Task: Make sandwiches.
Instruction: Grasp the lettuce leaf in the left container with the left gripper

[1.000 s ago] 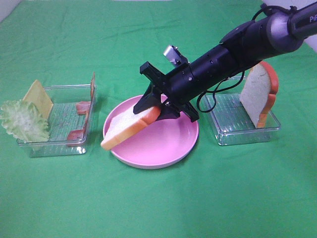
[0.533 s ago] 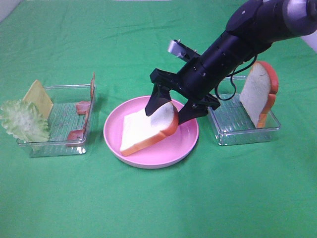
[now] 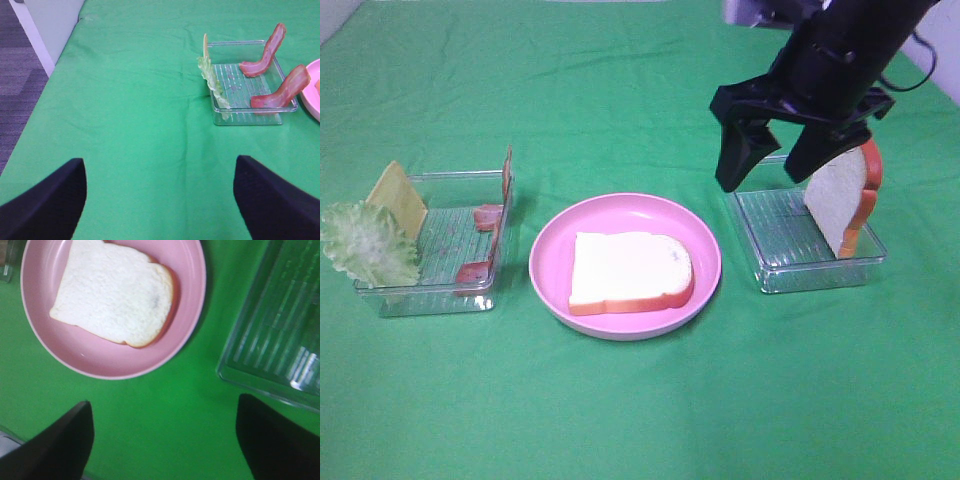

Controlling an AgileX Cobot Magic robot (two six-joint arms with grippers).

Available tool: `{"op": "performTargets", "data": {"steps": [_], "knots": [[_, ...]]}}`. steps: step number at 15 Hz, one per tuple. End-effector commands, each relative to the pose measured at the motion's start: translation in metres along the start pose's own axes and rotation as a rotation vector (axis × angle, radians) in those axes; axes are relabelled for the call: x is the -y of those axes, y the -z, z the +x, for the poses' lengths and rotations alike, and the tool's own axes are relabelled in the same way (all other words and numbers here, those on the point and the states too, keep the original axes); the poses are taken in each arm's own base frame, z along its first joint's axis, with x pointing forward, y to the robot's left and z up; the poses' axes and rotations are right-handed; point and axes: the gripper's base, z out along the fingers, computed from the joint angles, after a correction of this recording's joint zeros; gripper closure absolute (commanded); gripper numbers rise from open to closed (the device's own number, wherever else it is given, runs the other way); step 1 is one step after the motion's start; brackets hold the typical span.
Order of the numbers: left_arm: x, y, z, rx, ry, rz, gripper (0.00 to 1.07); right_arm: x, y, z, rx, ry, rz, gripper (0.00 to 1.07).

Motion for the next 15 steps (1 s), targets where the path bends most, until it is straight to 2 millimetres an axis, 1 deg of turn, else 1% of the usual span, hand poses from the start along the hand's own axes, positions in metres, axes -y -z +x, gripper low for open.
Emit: {"op": "performTargets", "data": {"steps": [1,2,3,4,6,8,13,14,15], "knots": [[0.0,0.003,0.002,0.027,-0.002,0.001,0.3,0.0,0.035,0.022,0.056,-0.019,0.082,0.32],[0.0,0.003,0.002,0.027,-0.002,0.001,0.3,0.0,0.041,0.029,0.07,-0.022,0.096,0.32],[0.0,0.003,0.002,0.027,-0.002,0.001,0.3,-0.001,0.053,0.048,0.094,-0.03,0.103,0.32],[0.0,0.003,0.002,0.027,-0.002,0.001,0.3,-0.002,0.056,0.057,0.097,-0.03,0.103,0.32],[0.0,0.003,0.002,0.027,-0.002,0.001,0.3,-0.002,0.06,0.091,0.096,-0.032,0.101,0.32],[0.0,0.003,0.002,0.027,-0.002,0.001,0.3,-0.001,0.056,0.125,0.077,-0.034,0.102,0.32],[0.0,0.003,0.002,0.027,-0.002,0.001,0.3,0.005,0.033,0.205,0.034,-0.043,0.1,0.32],[0.0,0.003,0.002,0.027,-0.002,0.001,0.3,0.007,0.028,0.224,0.041,-0.041,0.1,0.32],[0.0,0.003,0.002,0.027,-0.002,0.001,0.3,0.007,0.027,0.236,0.063,-0.034,0.099,0.32]]}}
